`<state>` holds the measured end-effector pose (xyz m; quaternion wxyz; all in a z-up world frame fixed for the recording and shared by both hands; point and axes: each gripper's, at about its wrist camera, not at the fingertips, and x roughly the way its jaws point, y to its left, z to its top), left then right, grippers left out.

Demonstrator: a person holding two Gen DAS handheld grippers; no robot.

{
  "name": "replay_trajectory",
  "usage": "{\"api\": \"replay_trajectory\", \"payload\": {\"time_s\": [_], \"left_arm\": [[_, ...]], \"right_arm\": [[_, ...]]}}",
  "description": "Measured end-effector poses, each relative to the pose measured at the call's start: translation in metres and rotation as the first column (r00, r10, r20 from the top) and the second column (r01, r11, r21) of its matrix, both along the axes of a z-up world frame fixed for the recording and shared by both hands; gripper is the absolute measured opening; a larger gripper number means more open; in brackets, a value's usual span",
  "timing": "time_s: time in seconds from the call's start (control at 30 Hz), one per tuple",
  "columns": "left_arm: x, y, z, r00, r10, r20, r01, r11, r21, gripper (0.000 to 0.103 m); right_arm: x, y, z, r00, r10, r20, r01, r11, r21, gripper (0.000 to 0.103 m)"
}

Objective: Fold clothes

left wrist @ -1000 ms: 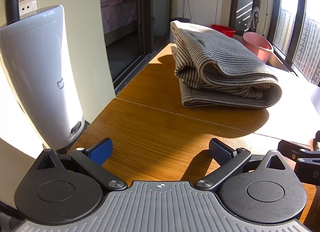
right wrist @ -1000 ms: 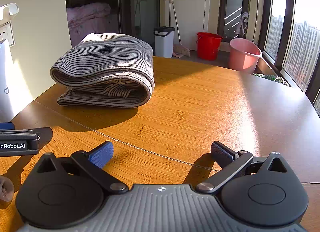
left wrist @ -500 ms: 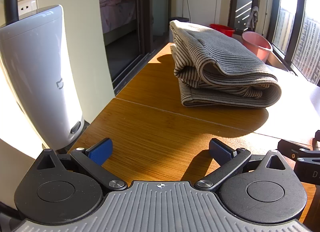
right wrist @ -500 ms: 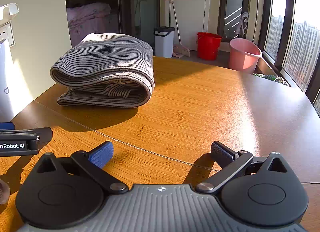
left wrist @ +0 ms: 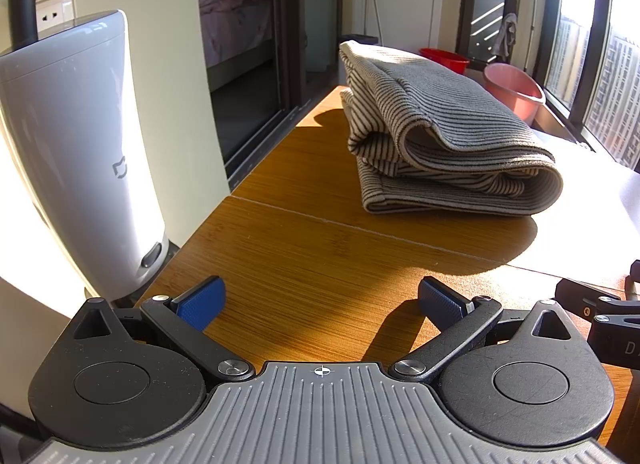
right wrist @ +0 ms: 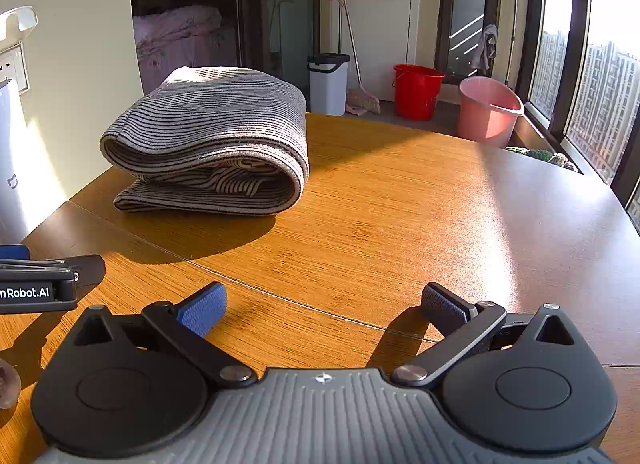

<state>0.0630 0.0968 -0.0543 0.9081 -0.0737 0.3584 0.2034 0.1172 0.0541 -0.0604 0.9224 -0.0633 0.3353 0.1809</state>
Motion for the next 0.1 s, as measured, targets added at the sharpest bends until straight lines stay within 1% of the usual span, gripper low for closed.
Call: {"api": "replay_trajectory", "payload": {"time_s": [0.1], "left_arm": [[-0.0001, -0.0011, -0.0001, 1.000, 0.000, 0.000, 0.000, 1.000, 0.000, 0.103]], "right_arm": [[0.0000, 0.0001, 0.0000, 1.000, 0.000, 0.000, 0.000, 1.000, 0.000, 0.103]]}}
